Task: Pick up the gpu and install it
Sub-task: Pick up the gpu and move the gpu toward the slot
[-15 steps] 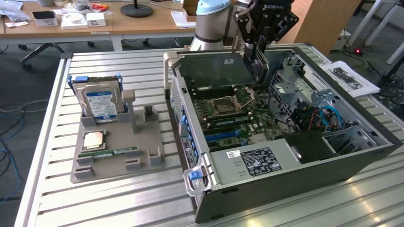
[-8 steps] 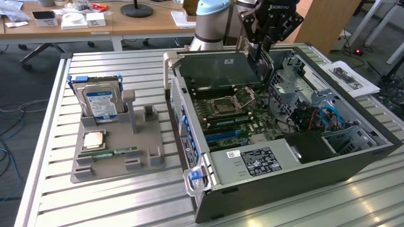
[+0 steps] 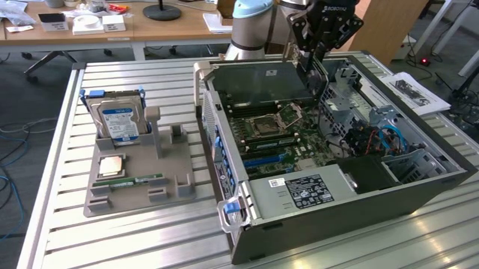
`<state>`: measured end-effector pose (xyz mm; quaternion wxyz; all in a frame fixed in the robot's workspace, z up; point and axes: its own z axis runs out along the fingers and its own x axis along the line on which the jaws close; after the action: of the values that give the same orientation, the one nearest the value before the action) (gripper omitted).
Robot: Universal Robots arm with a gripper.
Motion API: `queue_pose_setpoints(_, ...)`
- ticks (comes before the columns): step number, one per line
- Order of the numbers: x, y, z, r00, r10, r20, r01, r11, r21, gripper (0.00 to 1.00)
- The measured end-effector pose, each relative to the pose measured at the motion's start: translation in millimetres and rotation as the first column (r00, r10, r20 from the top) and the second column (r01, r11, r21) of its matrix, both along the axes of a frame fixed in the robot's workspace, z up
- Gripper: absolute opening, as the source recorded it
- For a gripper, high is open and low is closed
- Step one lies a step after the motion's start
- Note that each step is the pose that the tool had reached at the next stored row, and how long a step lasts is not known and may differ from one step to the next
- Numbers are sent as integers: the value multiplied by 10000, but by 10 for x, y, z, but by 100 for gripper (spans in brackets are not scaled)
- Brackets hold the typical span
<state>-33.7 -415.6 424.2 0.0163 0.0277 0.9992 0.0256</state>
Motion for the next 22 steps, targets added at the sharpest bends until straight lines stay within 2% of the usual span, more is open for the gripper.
queue_pose_setpoints(4,39,1,-1,10000,1,0,-1,10000,0,27)
queue_pose_setpoints(22,394,1,-6,10000,1,-1,-1,10000,0,27)
